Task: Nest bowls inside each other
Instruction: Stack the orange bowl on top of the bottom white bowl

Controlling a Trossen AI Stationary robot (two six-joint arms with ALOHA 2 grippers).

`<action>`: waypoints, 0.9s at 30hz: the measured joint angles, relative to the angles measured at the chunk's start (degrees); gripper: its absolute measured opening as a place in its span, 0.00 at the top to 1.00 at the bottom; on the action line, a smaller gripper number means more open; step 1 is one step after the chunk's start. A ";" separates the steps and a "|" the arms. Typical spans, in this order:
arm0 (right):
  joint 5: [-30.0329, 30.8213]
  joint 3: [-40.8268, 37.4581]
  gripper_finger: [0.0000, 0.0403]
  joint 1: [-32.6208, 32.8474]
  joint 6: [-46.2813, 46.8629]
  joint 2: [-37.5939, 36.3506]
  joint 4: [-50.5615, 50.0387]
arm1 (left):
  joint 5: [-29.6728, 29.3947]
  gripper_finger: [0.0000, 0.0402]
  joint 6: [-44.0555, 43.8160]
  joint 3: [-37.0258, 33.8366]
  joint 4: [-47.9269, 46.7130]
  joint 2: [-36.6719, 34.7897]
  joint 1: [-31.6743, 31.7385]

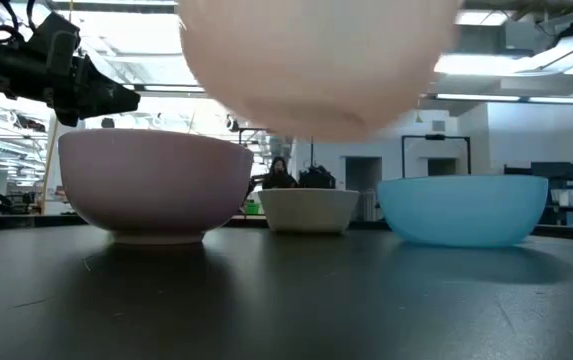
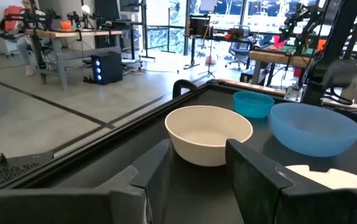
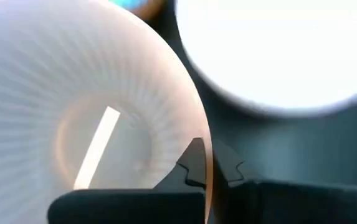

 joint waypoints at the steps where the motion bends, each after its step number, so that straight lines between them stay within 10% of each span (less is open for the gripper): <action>1: 0.02 1.34 0.99 -0.36 -1.39 0.00 1.16 | -0.01 0.65 0.00 0.00 0.00 0.00 0.00; 27: 1.78 25.17 0.99 -12.09 2.89 22.49 3.33 | -0.43 0.65 -0.90 0.00 -0.13 0.00 -0.02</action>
